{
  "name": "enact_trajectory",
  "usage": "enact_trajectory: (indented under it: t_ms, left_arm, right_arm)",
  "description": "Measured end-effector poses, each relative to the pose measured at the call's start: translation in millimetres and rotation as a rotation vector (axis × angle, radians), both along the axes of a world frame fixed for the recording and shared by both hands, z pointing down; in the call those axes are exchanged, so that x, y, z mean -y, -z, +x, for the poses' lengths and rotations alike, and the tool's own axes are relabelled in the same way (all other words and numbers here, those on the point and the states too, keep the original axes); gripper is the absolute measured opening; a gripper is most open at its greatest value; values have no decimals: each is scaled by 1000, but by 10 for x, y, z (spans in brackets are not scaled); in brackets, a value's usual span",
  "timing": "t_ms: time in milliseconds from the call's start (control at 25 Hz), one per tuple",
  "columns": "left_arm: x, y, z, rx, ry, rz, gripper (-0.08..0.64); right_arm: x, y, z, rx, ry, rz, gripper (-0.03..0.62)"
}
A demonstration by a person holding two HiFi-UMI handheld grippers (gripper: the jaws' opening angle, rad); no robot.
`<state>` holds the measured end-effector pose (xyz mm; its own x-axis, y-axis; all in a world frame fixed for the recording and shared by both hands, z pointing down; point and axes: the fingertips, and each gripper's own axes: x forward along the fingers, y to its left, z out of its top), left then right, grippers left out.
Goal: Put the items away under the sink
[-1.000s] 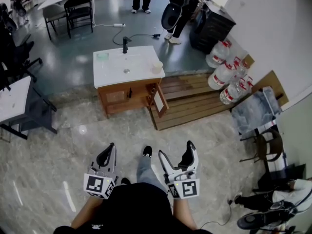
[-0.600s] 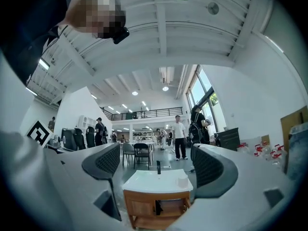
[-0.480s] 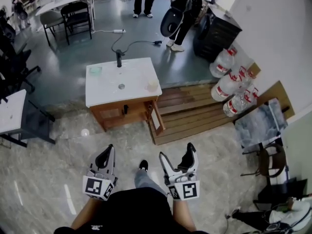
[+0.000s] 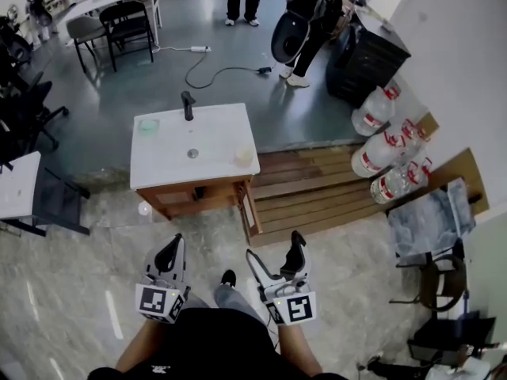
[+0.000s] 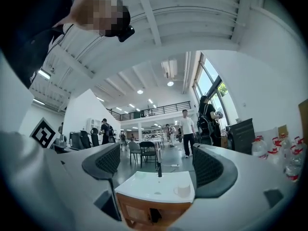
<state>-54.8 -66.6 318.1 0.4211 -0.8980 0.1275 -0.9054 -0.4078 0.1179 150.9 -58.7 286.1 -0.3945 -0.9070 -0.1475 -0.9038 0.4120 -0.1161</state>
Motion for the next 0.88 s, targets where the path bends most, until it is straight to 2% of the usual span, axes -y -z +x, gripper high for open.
enact_trajectory:
  t_ms: [360,520,680,880]
  left_arm:
    - [509,-523,-21,24,-19,-93,5]
    - [968,-846,-73,30,-55,-107,5]
    - [1448,-1266,-102,44,-98,-130,5]
    - [1889,-1819,-129,36,-92,-164,5]
  right_arm:
    - [702,-596,-106,-15,21,-100,460]
    - [1096,-1055,-323,-13,28,-194,460]
    - [1557,-1610,-544,-43,20,-232,459]
    - [2035,-2273,-768,-51,16,-290,459]
